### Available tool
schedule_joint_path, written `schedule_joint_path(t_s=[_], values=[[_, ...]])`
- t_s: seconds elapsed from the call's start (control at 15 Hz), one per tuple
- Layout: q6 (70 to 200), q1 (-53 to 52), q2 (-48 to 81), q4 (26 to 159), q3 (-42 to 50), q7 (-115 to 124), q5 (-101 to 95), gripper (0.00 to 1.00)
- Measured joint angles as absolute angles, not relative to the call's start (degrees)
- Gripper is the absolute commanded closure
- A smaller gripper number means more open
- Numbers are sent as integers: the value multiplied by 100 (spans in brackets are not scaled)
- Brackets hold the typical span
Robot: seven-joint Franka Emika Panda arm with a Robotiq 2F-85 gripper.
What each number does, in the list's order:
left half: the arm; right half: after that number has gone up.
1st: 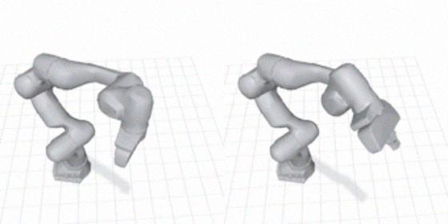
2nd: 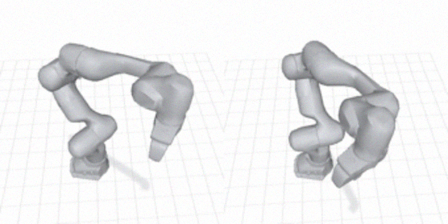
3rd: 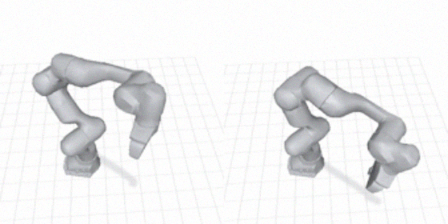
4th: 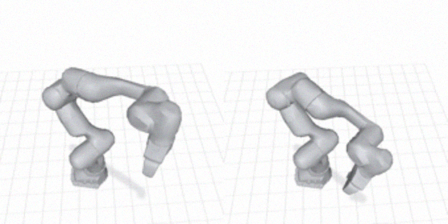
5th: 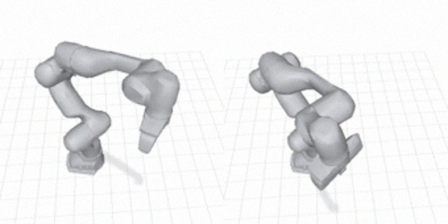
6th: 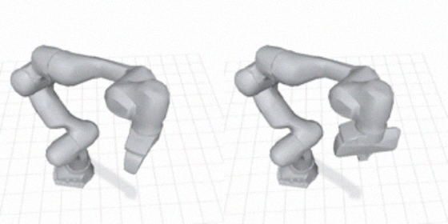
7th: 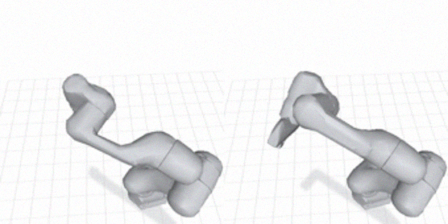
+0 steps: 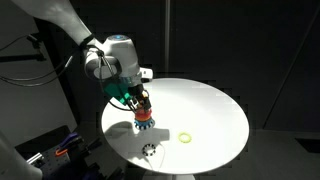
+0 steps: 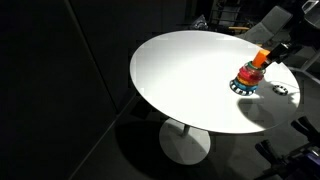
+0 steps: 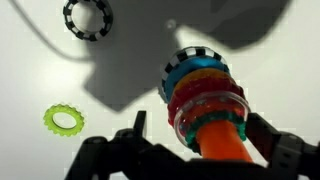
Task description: Pick up the black and white ring from the ring holder and put it on the table
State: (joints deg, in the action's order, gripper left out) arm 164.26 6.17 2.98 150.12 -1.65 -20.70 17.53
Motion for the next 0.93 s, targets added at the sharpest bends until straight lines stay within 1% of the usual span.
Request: schedule_joint_path(t_s=[0.93], values=[[16888,582,505,15020,-167,-2061,1321,0]])
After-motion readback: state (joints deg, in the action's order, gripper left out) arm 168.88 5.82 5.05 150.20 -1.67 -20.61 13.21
